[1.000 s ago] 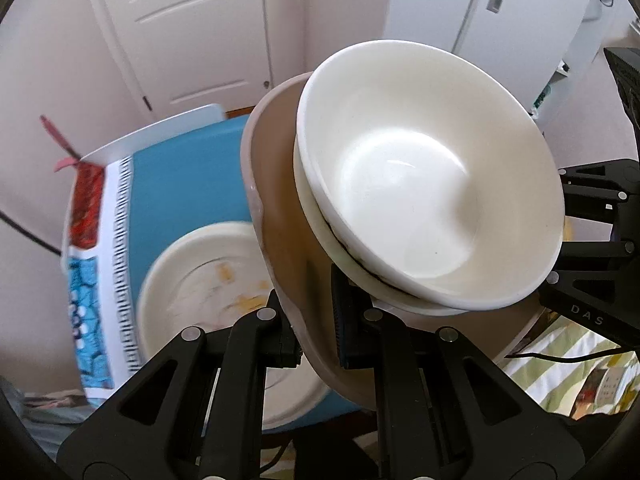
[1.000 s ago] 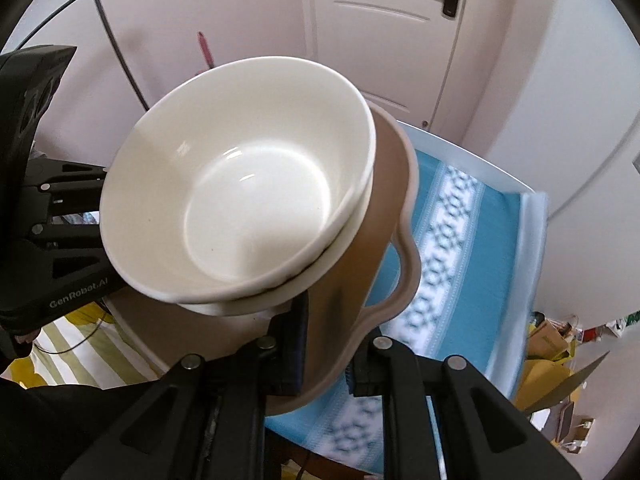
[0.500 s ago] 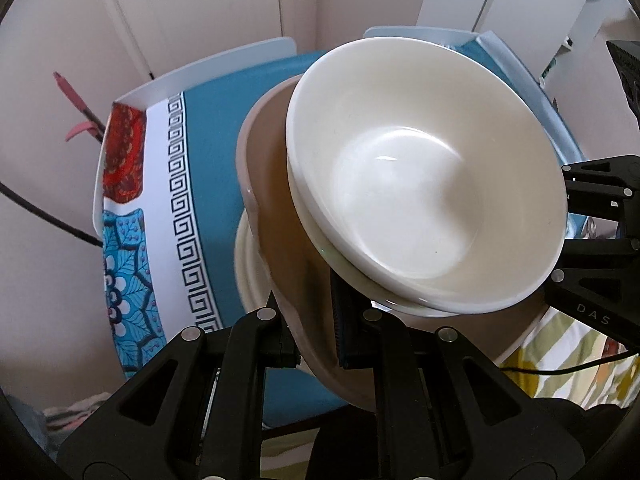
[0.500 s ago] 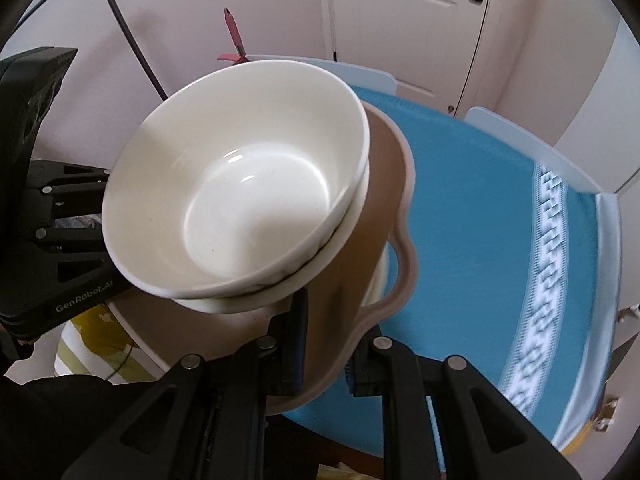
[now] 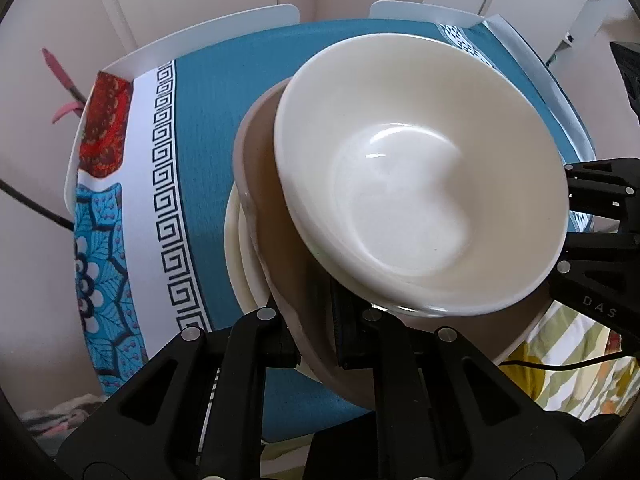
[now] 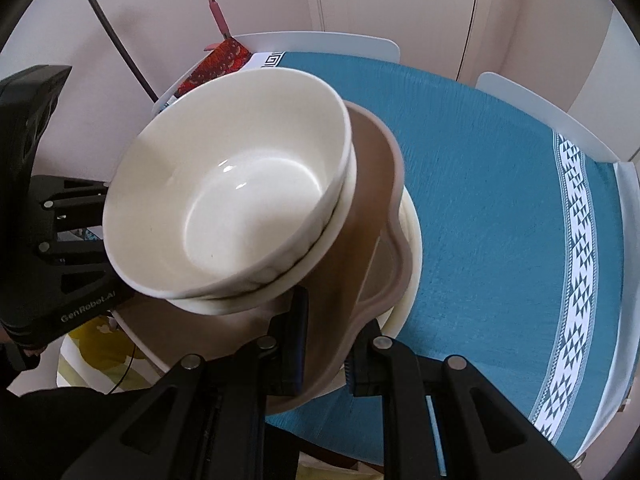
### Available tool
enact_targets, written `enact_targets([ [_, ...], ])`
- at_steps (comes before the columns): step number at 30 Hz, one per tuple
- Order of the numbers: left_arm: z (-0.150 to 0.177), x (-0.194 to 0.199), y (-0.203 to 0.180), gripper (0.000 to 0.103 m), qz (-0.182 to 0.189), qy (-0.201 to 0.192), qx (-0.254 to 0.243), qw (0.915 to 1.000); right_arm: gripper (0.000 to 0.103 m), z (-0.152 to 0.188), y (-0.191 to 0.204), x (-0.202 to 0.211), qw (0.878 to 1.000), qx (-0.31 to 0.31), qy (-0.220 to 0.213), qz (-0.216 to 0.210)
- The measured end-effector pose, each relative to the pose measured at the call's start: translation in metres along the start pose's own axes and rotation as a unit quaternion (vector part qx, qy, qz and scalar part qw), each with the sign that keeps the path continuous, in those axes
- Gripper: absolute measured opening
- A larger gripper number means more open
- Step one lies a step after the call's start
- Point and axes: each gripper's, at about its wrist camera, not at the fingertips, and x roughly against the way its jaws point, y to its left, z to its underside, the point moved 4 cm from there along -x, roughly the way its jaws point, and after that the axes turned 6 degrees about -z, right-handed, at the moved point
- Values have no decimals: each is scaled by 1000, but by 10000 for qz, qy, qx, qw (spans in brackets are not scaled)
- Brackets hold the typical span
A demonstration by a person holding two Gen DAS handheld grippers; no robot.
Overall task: Organize plates and bowls
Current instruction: 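Carry the dish with bowls with both tools and lower it onto the plate stack, then open both tools and pull them back from the stack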
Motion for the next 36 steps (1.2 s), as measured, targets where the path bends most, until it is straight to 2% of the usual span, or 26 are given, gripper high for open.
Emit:
enact_targets([
  [9,-2,-2,2,10,20,132,80,9999,14,-5,0,-2,9997,-173,172,78],
  [14,-3,-4,-6,14,-162,382,-268,9988,15,-7,-2,-6,9985,-328,439,-45],
  [19,-8,-7,-8,18,-111,718,-429,9964,19,-10,-5,-7,9943,-701,776,-227],
  [27,-12,-7,-8,28,294,1294,-479,9900,23,-19,-5,-7,9874,-928,1243,-313],
  [36,-8,-3,-7,30,626,1558,-356,9852,28,-19,-5,0,9840,-1093,1332,-452],
])
